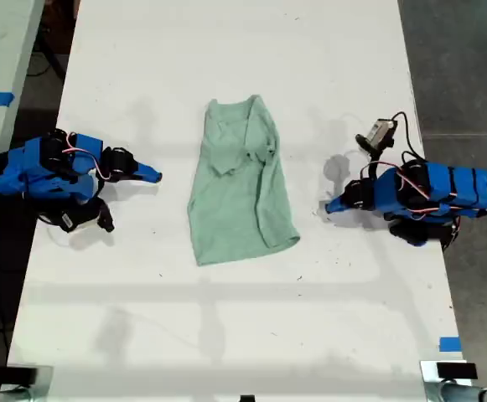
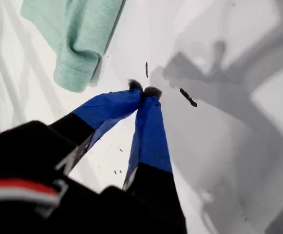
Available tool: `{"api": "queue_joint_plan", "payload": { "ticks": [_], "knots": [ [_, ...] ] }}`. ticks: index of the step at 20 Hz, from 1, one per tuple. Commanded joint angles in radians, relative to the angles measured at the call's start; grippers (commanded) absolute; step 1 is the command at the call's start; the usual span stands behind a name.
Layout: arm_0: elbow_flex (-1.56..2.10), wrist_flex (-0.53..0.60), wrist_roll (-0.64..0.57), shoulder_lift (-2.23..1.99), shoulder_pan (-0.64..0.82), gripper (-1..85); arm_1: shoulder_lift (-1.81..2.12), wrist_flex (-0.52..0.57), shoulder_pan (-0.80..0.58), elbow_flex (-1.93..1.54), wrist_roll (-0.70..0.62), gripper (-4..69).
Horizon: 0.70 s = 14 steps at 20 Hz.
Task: Fold t shirt
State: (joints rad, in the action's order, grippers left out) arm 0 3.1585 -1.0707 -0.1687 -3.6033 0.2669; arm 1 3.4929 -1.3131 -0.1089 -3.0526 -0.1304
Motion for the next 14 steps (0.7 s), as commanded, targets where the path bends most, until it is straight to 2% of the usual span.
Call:
{"api": "queue_joint_plan", "payload": {
  "ticks": [1,14],
  "knots": [
    [-0.003,0.009,0.000,-0.005,0.018,0.0,0.015,-0.003,0.008,-0.060,0.011,1.1],
    [0.003,0.014,0.006,-0.005,0.000,0.0,0.015,-0.003,0.005,-0.060,-0.009,1.1]
  ]
}}
